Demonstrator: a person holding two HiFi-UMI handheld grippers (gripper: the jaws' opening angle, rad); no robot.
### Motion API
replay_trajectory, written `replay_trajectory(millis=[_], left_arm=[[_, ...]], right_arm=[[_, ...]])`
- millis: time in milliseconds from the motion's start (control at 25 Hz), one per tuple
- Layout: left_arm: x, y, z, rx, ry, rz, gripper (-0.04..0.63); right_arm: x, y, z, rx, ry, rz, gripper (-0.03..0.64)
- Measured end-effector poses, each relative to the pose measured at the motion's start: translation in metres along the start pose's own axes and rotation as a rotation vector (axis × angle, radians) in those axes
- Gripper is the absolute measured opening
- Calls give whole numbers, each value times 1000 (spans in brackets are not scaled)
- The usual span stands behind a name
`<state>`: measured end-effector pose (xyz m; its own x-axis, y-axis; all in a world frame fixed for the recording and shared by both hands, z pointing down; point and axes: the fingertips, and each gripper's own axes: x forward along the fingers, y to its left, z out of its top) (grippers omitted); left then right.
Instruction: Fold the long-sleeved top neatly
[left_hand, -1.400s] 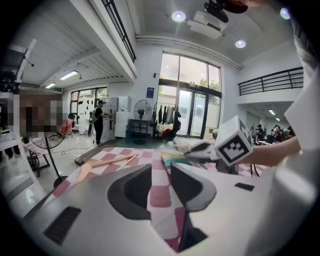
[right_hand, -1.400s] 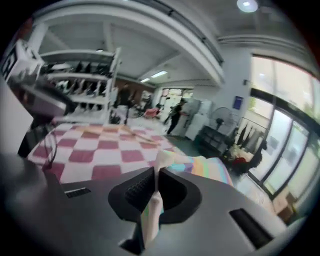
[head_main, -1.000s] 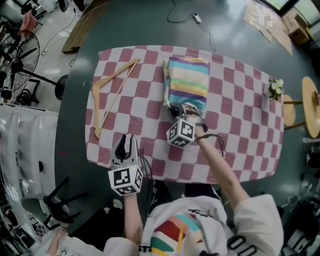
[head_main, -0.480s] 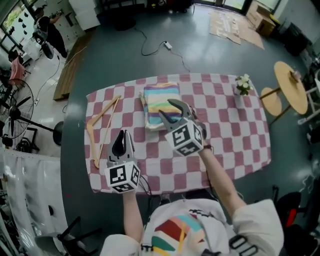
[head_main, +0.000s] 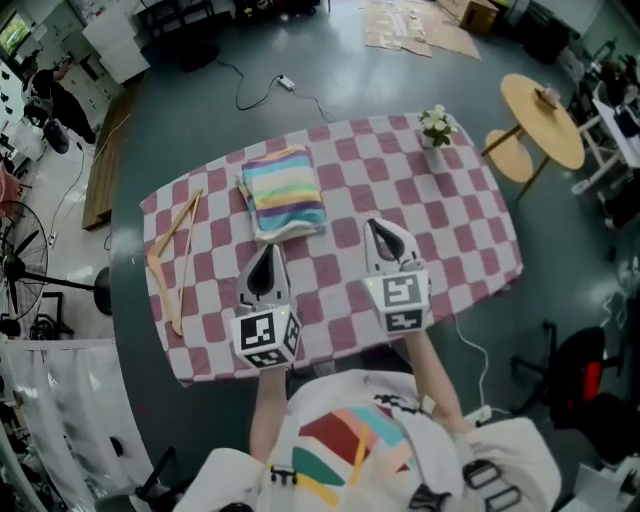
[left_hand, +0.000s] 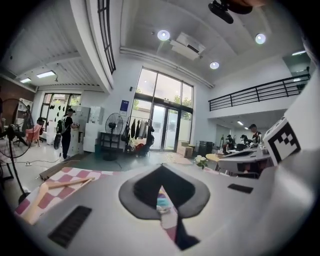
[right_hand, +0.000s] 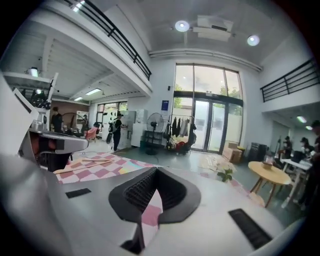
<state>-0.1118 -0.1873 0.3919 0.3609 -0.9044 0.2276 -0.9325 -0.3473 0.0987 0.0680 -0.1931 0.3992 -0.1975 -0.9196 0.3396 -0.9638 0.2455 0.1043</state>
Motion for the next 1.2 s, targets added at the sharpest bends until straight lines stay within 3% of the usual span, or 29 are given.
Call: replay_trajectory(millis=[200,1200], left_arm=[[-2,-6,-14,1,37,-7,7],[-3,0,-16,-27,46,36,7]], right_arm=[[-19,1,-36,89,70,10,6],[-23,-7,-26,78,46,24,6]])
